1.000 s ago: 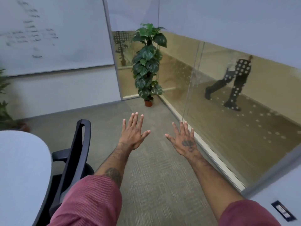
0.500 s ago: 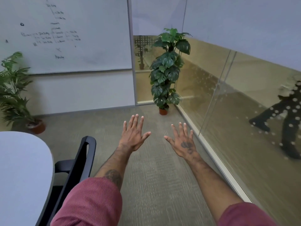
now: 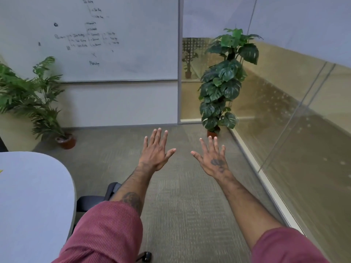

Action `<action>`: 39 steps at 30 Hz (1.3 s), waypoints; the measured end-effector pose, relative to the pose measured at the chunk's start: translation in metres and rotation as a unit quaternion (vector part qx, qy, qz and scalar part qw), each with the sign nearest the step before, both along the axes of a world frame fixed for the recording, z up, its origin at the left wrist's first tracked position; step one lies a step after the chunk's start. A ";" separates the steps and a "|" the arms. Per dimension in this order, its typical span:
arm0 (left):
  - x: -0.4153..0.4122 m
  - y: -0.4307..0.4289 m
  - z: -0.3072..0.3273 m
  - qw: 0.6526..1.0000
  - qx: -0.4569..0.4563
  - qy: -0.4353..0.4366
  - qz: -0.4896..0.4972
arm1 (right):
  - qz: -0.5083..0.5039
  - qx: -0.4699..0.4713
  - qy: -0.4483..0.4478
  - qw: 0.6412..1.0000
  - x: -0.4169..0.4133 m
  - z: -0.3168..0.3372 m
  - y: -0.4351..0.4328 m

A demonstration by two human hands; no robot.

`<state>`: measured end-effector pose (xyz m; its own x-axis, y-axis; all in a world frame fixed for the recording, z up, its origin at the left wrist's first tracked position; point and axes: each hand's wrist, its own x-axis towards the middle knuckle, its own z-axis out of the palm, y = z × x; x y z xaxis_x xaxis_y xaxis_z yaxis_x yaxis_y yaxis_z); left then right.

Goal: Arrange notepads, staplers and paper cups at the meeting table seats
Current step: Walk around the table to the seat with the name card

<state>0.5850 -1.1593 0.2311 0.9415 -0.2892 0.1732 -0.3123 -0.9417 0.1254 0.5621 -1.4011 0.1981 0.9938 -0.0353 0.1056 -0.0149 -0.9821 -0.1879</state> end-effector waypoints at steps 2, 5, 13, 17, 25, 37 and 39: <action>0.018 0.008 -0.002 1.000 0.001 0.002 0.019 | 0.013 0.002 -0.003 1.000 0.026 -0.001 0.005; 0.047 0.018 -0.006 0.999 0.000 0.005 0.044 | 0.039 0.000 0.002 0.999 0.068 -0.003 0.013; 0.136 0.020 -0.008 0.992 -0.014 0.001 0.124 | 0.124 -0.006 0.014 0.992 0.191 -0.004 0.019; 0.170 0.017 -0.005 0.987 -0.023 -0.004 0.160 | 0.164 -0.006 0.015 0.986 0.246 0.000 0.023; 0.221 0.043 -0.007 0.972 -0.020 0.014 0.232 | 0.233 0.000 0.017 0.972 0.335 0.004 0.056; 0.330 0.142 -0.014 0.960 -0.005 -0.003 0.280 | 0.274 0.003 0.026 0.961 0.456 0.001 0.160; 0.350 0.163 -0.010 0.959 -0.007 -0.001 0.283 | 0.278 0.005 0.028 0.960 0.477 0.003 0.183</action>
